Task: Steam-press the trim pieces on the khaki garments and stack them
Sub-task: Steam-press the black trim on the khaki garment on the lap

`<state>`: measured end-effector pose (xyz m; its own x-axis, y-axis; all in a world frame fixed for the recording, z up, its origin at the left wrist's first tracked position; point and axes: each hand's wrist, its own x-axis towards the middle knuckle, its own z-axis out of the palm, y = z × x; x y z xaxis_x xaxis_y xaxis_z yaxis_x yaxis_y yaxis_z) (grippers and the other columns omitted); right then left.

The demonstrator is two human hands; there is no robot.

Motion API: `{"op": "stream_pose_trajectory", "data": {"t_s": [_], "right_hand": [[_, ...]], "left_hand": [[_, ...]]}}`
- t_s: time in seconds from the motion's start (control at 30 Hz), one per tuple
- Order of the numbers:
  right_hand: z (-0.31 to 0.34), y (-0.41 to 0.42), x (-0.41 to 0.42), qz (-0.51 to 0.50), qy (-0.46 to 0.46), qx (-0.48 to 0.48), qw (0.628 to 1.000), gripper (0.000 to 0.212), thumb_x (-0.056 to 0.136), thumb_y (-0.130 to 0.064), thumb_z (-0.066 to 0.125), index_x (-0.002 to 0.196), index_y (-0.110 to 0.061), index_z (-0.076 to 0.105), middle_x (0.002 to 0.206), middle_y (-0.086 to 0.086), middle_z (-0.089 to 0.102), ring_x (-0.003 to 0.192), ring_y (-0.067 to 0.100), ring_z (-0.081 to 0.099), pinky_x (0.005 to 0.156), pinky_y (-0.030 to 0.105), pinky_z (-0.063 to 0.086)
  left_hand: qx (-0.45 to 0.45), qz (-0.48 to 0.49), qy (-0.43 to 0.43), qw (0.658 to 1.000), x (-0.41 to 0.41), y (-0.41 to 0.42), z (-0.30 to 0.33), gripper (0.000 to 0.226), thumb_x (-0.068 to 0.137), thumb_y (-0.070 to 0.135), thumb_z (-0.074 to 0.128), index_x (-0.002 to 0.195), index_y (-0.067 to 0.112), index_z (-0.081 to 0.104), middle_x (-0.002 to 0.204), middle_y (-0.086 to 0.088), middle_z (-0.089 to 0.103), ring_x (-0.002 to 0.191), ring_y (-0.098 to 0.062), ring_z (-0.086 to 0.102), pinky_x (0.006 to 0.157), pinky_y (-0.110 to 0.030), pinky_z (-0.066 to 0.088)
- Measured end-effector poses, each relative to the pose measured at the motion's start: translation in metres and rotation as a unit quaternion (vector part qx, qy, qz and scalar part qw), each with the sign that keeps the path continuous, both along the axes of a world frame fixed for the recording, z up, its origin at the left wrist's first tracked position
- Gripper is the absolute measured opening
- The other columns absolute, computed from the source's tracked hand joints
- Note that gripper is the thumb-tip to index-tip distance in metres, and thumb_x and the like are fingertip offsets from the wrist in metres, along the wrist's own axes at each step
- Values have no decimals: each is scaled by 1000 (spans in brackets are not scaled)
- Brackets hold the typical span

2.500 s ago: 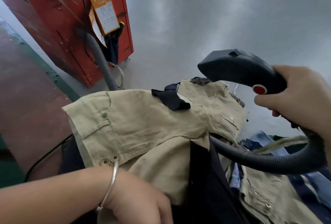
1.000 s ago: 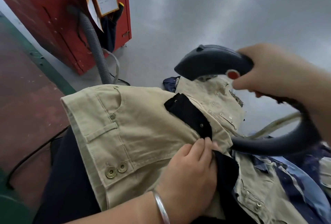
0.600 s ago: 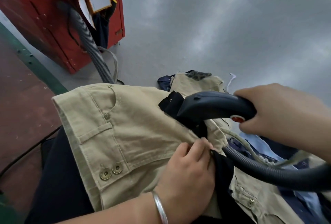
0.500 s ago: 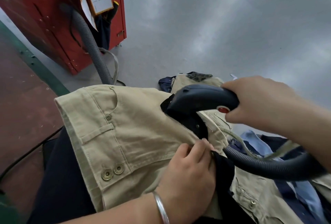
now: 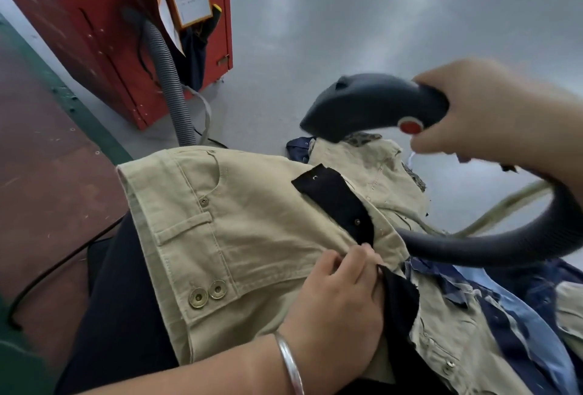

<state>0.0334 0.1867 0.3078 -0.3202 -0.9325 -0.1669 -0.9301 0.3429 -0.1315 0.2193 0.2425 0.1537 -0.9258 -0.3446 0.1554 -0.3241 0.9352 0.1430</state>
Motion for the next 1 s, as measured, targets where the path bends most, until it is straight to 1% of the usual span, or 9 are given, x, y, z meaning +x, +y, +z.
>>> {"op": "stream_pose_trajectory", "data": {"t_s": [0.17, 0.27, 0.43, 0.5, 0.6, 0.7, 0.77, 0.9, 1.0], "right_hand": [[-6, 40, 38, 53, 183, 109, 976, 25, 75, -38, 67, 68, -36, 44, 58, -13, 45, 50, -3, 35, 44, 20, 18], [-19, 40, 47, 57, 204, 118, 970, 21, 81, -38, 60, 76, -36, 39, 65, -12, 40, 52, 0, 30, 45, 23, 18], [-38, 8, 60, 74, 168, 71, 980, 23, 83, -29, 64, 79, -35, 42, 65, -10, 32, 51, 11, 27, 46, 24, 18], [-48, -13, 60, 71, 154, 64, 983, 21, 85, -25, 65, 84, -32, 45, 66, -8, 32, 56, 19, 36, 47, 25, 19], [-64, -38, 53, 44, 123, 69, 989, 16, 84, -24, 66, 92, -28, 53, 69, -5, 38, 74, 28, 47, 57, 28, 30], [-68, -47, 38, 8, 82, 50, 995, 17, 84, -29, 67, 95, -25, 55, 78, 1, 53, 78, 29, 53, 66, 32, 37], [-57, -41, 25, -16, 46, 17, 999, 16, 82, -27, 69, 91, -23, 56, 79, 2, 59, 72, 27, 59, 63, 29, 40], [-15, 3, 12, -10, 6, 4, 1000, 18, 73, -18, 72, 73, -26, 56, 46, -6, 56, 37, 7, 54, 29, 20, 31], [2, 43, 15, -7, 95, 31, 995, 27, 63, -27, 76, 63, -35, 51, 42, -8, 49, 41, 9, 49, 43, 22, 30]], "left_hand": [[-3, 4, 20, 1000, -2, 1, 0, 42, 80, 20, 39, 105, 13, 72, 110, -7, 68, 96, -20, 55, 71, -26, 44], [-7, 2, 29, 1000, -2, 0, -1, 40, 82, 18, 40, 102, 13, 73, 109, -9, 69, 92, -21, 59, 68, -27, 46], [11, 9, 19, 1000, -2, 2, 1, 40, 81, 17, 39, 104, 14, 72, 111, -9, 68, 93, -19, 62, 68, -26, 47], [13, 8, 11, 1000, -1, 2, 2, 41, 81, 17, 39, 105, 13, 73, 112, -9, 68, 92, -18, 62, 68, -26, 47], [6, 1, -8, 1000, 1, 2, 2, 45, 81, 20, 36, 107, 14, 72, 114, -9, 68, 90, -18, 62, 67, -24, 47], [23, 6, -18, 1000, 2, 1, 3, 46, 81, 22, 36, 109, 13, 72, 114, -8, 68, 89, -18, 63, 69, -23, 47], [21, 6, -16, 1000, 3, 1, 3, 47, 82, 22, 35, 111, 12, 71, 115, -9, 68, 89, -19, 63, 70, -23, 48], [6, 8, -17, 1000, 3, 2, 1, 47, 82, 21, 37, 115, 10, 68, 119, -12, 64, 91, -21, 60, 70, -27, 45], [9, 12, -10, 1000, 1, 5, -2, 44, 82, 20, 39, 112, 9, 69, 116, -12, 65, 93, -23, 61, 71, -28, 48]]}}
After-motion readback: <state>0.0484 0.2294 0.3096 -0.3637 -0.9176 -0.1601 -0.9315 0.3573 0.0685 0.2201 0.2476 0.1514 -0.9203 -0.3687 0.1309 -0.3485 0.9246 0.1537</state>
